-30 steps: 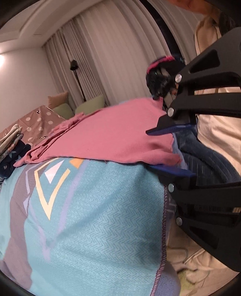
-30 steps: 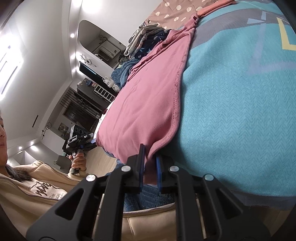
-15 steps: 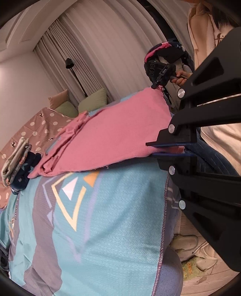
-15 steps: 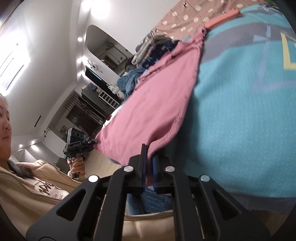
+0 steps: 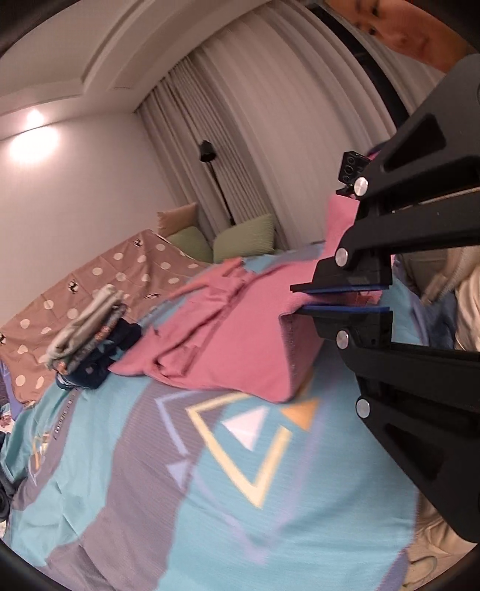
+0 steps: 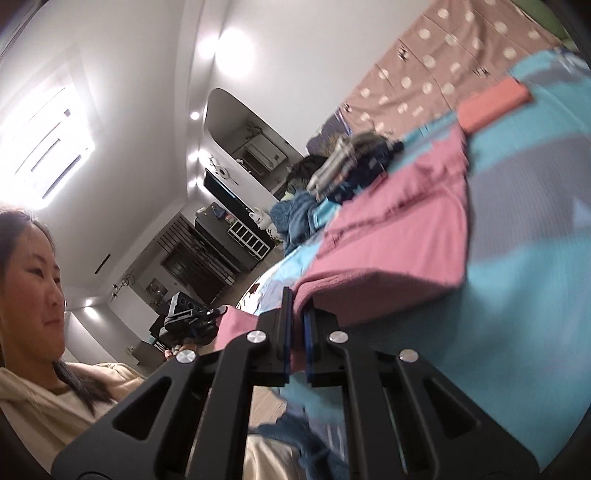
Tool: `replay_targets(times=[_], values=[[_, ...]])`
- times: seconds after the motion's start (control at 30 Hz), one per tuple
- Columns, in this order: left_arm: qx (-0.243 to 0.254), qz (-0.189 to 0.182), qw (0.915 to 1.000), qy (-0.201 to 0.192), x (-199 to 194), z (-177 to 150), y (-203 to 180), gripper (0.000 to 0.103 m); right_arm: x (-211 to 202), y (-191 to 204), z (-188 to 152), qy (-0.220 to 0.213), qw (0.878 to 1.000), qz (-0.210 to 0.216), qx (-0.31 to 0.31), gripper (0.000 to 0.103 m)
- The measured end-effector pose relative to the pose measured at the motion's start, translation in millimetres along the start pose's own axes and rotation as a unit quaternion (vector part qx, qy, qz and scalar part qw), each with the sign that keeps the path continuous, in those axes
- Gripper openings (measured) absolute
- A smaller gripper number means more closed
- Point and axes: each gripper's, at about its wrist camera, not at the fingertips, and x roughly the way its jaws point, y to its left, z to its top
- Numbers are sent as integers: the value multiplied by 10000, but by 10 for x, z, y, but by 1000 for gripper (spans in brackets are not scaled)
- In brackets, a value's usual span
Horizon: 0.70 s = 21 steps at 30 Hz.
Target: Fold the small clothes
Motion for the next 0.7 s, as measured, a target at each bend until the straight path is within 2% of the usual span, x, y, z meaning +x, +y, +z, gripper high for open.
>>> replay_targets(times=[0.23,0.43,0.57,0.7], values=[[320,291,9988,-215,318,869,-399,5,289,-79,898,-168,9996,-23,-213,5],[380,564,9974,-254,895,1736,-532,5,699,-624,1702,-157,9995,-205,196,5],[129,819,9965,-101,1462,2316,-359,5,1008,-1139,2087,-25,9974,-376,614,5],[-366,1073,9933,219,2025,2652,47,4,1330,-1717,2301,167,9924,-501,1112,5]])
